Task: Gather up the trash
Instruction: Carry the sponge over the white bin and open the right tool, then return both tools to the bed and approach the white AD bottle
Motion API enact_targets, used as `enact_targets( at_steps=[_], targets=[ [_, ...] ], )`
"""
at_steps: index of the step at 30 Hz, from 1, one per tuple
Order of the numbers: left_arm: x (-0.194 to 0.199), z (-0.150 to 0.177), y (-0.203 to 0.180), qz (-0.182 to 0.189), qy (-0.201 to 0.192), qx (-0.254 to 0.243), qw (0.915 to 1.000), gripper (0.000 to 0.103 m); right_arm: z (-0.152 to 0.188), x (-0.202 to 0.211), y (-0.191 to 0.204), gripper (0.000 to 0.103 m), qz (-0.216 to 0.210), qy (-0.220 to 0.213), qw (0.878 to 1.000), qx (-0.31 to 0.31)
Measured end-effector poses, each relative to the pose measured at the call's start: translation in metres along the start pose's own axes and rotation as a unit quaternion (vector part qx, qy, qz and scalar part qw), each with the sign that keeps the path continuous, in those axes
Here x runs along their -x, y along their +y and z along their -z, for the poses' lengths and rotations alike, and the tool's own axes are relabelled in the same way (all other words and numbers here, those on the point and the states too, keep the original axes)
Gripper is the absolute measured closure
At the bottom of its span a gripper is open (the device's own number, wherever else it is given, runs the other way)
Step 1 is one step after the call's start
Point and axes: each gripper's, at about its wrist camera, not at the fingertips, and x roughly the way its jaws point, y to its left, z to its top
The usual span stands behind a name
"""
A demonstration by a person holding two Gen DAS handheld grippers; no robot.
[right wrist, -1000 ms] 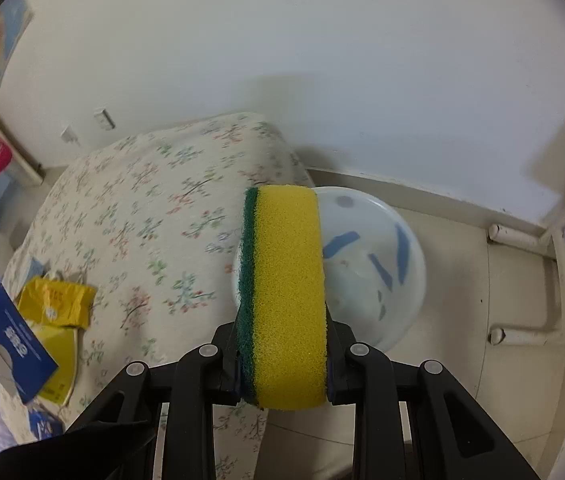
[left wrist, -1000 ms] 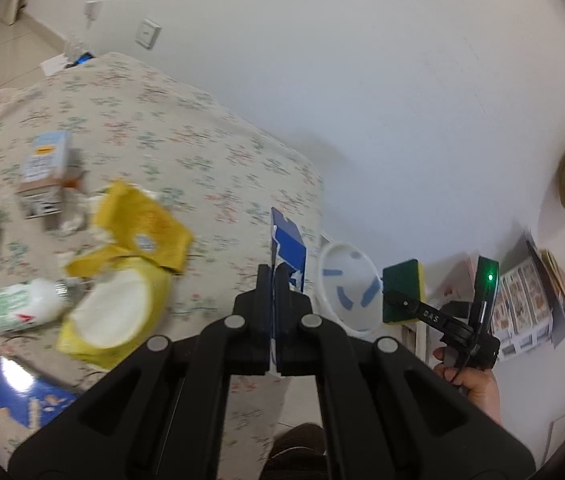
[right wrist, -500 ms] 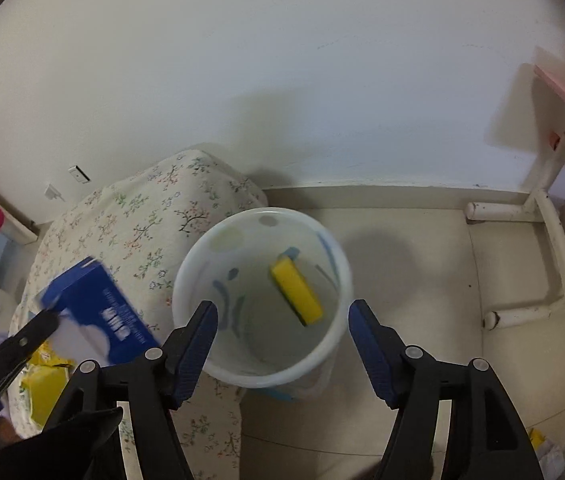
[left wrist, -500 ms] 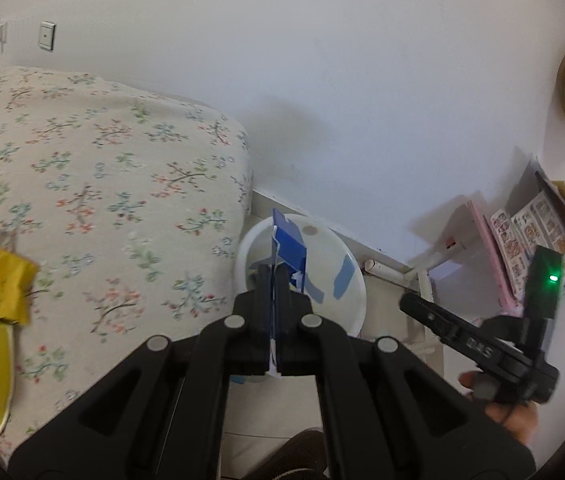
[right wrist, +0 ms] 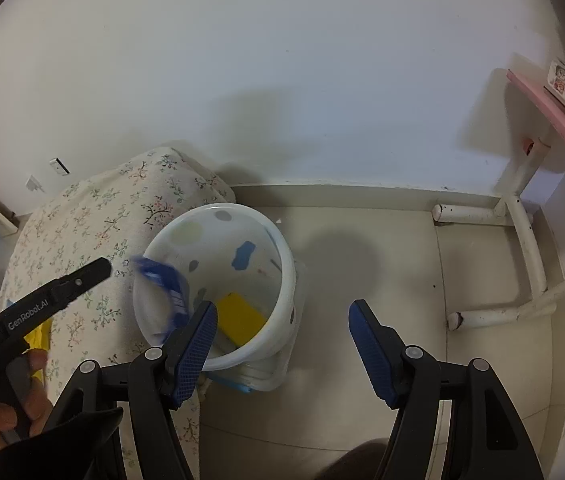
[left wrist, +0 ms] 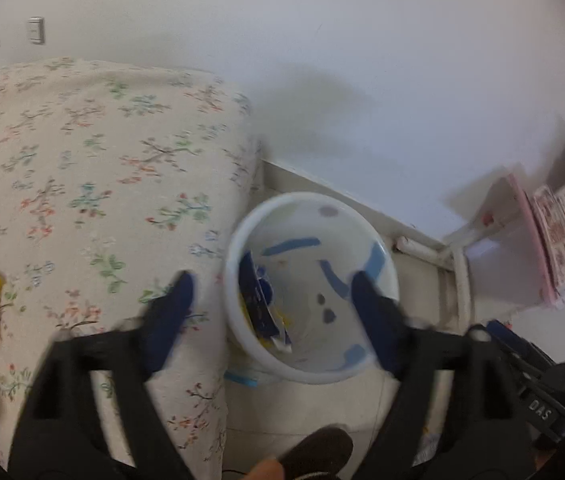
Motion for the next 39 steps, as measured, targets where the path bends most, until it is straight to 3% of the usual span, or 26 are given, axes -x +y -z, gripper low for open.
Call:
enact_targets(
  at_steps=[5,20,39],
  targets=[
    [0.013,0.005,0.013,-0.050,-0.004,0.002,0.9987,0.018,0.001,0.004,0.003,0.031,0.010,-0.003,1.000,0.007],
    [0.108,0.040,0.069,-0.100,-0.054,0.035,0.9929,0.005,0.008,0.028,0.064,0.020,-0.008,-0.024,0.997,0.078],
    [0.193,0.101,0.142,-0.196,-0.100,0.094,0.9710,0.004,0.050,0.058,0.180,0.015,-0.050,-0.053,0.974,0.213]
  ],
)
